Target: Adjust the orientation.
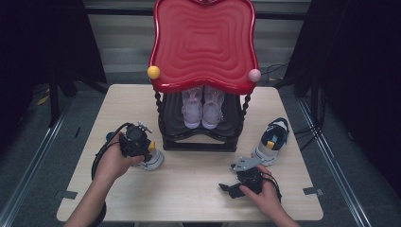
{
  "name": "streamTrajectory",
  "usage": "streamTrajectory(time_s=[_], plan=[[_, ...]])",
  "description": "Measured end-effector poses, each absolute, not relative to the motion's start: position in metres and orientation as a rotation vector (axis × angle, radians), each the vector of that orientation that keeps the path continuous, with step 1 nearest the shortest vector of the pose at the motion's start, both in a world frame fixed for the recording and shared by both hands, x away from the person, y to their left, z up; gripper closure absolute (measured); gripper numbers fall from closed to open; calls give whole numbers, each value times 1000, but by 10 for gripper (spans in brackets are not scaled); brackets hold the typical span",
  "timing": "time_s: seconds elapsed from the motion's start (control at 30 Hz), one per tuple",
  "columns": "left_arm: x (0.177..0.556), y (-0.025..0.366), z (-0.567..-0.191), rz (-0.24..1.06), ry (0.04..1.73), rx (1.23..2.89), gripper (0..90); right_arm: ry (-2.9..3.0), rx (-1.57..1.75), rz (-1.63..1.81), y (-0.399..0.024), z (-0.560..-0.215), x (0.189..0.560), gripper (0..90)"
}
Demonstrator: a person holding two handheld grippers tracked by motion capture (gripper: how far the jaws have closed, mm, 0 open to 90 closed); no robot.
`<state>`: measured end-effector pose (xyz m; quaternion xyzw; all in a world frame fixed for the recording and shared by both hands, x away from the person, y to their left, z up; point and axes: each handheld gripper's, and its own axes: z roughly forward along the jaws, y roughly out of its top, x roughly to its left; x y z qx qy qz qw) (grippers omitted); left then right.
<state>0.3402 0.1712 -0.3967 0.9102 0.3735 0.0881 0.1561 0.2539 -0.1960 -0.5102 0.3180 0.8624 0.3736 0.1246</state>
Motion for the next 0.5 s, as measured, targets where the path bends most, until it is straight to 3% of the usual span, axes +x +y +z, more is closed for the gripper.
streamTrajectory(time_s=[0.1, 0.5], plan=[[344, 176, -395, 238, 1051, 2627, 701, 2514, 927, 1089, -196, -510, 254, 129], [326, 195, -389, 137, 968, 2715, 722, 2514, 928, 1089, -196, -510, 254, 129]])
